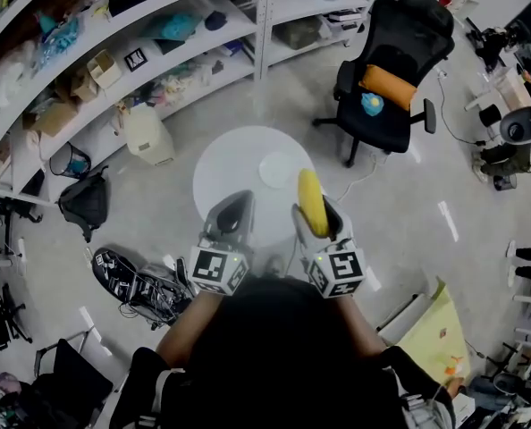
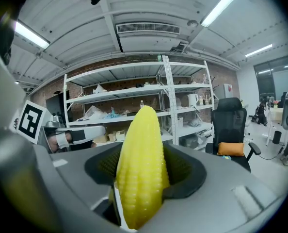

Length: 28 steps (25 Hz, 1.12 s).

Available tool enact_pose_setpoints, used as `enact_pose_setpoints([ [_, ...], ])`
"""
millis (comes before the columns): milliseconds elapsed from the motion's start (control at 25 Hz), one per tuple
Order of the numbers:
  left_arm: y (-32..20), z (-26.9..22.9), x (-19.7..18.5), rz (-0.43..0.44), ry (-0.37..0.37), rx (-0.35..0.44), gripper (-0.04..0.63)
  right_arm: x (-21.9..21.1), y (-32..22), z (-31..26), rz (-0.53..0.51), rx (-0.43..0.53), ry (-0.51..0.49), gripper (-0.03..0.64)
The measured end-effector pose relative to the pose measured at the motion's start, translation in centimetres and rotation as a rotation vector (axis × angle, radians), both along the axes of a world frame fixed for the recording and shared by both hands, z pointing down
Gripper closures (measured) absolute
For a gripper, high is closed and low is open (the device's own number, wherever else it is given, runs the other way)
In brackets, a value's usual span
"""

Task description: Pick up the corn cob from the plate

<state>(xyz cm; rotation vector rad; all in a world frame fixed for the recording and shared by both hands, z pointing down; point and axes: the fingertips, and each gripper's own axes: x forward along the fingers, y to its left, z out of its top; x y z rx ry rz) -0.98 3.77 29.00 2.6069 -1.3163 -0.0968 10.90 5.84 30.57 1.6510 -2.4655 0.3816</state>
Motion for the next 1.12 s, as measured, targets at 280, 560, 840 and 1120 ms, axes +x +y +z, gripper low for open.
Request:
enact_pose_setpoints([
  [280, 0.24, 0.12, 0.53, 0.015, -0.005, -0.001, 0.591, -0.15, 0.01, -0.15, -0.012, 0.010, 0.004, 0.371],
  [560, 0.28, 0.31, 0.15, 0.010, 0.002, -0.004, 0.591, -0.47, 0.09, 0.03, -0.016, 0.008, 0.009, 0.371],
  [840, 0.41, 0.41, -0.02, 0.005, 0.008, -0.010, 0.591, -0.62, 0.34, 0.13, -0.019, 0.005, 0.010, 0.371],
  [1120, 0.49, 0.42, -0.06, 0.010, 0.006, -0.013, 0.591, -0.76, 0.47, 0.22, -0.020, 0.002, 0.010, 0.371],
])
